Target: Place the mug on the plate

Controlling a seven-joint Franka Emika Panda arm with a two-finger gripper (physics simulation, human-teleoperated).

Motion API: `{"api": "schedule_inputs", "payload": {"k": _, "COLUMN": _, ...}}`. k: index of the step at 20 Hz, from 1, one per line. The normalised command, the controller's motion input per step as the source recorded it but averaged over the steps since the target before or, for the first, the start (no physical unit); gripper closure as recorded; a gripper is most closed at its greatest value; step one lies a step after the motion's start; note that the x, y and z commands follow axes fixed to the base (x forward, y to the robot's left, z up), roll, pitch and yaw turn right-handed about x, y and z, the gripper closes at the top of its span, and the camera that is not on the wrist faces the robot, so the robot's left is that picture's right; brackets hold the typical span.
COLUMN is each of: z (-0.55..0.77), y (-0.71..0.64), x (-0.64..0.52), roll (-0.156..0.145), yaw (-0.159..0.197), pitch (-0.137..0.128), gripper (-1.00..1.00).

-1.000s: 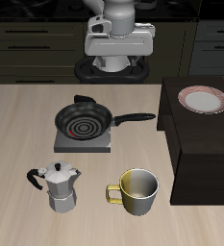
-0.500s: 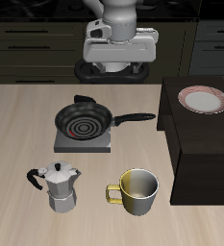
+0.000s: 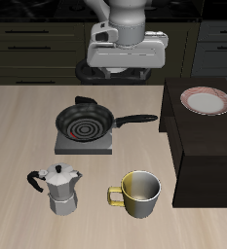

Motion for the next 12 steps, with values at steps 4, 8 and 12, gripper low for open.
{"api": "schedule_inputs", "payload": {"k": 4, "z": 0.14, "y": 0.16, "x": 0.29, "roll": 0.020, "yaw": 0.069, "pitch": -0.044, "gripper": -1.00}}
{"api": "schedule_inputs", "payload": {"k": 8, "z": 0.14, "y": 0.10, "x": 0.34, "roll": 0.024, "yaw": 0.013, "pitch": -0.012, "gripper": -1.00}}
{"api": "schedule_inputs", "payload": {"k": 12, "z": 0.16, "y": 0.05, "x": 0.31, "roll": 0.000, "yaw": 0.006, "pitch": -0.014, "gripper": -1.00}}
